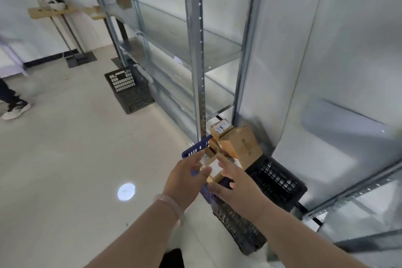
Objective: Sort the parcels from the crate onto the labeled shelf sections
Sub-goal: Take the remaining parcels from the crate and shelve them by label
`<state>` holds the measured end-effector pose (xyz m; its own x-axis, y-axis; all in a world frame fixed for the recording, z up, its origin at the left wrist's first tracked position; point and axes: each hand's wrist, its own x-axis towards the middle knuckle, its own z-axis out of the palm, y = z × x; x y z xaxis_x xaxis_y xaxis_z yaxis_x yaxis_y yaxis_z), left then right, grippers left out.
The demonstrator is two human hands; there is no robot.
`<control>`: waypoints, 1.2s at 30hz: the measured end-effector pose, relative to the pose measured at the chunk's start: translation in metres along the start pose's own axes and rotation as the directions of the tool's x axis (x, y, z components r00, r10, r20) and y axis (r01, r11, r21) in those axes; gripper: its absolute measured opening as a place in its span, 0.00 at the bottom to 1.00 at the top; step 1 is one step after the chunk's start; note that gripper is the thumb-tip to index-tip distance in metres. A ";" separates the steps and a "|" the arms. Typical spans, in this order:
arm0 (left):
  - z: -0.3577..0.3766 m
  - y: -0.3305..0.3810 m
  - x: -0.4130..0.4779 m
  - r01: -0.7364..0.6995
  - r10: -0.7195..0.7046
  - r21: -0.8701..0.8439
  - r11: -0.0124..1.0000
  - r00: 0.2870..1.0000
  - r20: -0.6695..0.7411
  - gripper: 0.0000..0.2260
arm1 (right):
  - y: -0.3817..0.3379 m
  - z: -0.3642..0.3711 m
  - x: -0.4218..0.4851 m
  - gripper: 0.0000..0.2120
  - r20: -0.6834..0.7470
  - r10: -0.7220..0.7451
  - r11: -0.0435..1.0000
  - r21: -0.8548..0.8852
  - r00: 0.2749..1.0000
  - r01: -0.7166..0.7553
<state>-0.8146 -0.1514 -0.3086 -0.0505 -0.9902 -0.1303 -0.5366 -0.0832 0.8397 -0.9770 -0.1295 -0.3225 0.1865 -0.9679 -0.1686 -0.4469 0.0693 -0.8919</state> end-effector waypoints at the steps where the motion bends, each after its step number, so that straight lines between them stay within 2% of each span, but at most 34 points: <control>1: -0.003 -0.001 0.017 -0.032 0.032 0.010 0.999 0.999 0.032 0.17 | 0.000 0.002 0.016 0.33 -0.025 0.018 1.000 0.007 1.000 -0.017; 4: -0.021 -0.011 0.074 -0.106 0.105 0.004 0.994 0.988 0.115 0.13 | -0.008 0.011 0.064 0.29 -0.109 0.060 0.998 0.035 0.992 -0.056; 7: -0.045 -0.020 0.129 -0.153 0.150 0.001 0.988 0.969 0.197 0.14 | -0.027 0.024 0.107 0.25 -0.182 0.106 0.993 0.066 0.978 -0.096; 10: -0.059 -0.022 0.179 -0.175 0.170 -0.007 0.985 0.946 0.275 0.19 | -0.044 0.029 0.143 0.24 -0.245 0.169 0.986 0.058 0.955 -0.159; 13: -0.050 -0.024 0.221 -0.184 0.175 -0.011 0.983 0.909 0.378 0.19 | -0.040 0.028 0.167 0.23 -0.340 0.257 0.964 0.159 0.905 -0.214; 16: -0.029 -0.026 0.250 -0.172 0.166 -0.031 0.985 0.868 0.469 0.19 | -0.024 0.023 0.177 0.28 -0.381 0.330 0.942 0.197 0.864 -0.273; 20: -0.001 -0.023 0.286 -0.192 0.163 -0.006 0.981 0.819 0.550 0.20 | 0.001 0.005 0.196 0.23 -0.422 0.406 0.911 0.254 0.810 -0.324; 22: 0.016 -0.023 0.309 -0.190 0.151 0.010 0.982 0.809 0.568 0.22 | 0.017 -0.008 0.212 0.25 -0.434 0.429 0.900 0.281 0.792 -0.334; 26: 0.043 -0.021 0.345 -0.206 0.123 0.066 0.976 0.780 0.614 0.22 | 0.046 -0.032 0.246 0.34 -0.423 0.484 0.870 0.333 0.766 -0.365; 31: 0.072 -0.016 0.393 -0.182 0.099 0.085 0.980 0.807 0.582 0.22 | 0.076 -0.060 0.276 0.35 -0.359 0.528 0.843 0.332 0.769 -0.424; 36: 0.111 -0.028 0.424 -0.139 0.042 0.109 0.984 0.786 0.617 0.23 | 0.122 -0.090 0.289 0.32 -0.401 0.608 0.786 0.430 0.686 -0.445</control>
<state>-0.9143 -0.5564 -0.4457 -0.5817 -0.7126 -0.3922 -0.6133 0.0676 0.7869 -1.0563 -0.4222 -0.4421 -0.4944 -0.7183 -0.4895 -0.0578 0.5891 -0.8060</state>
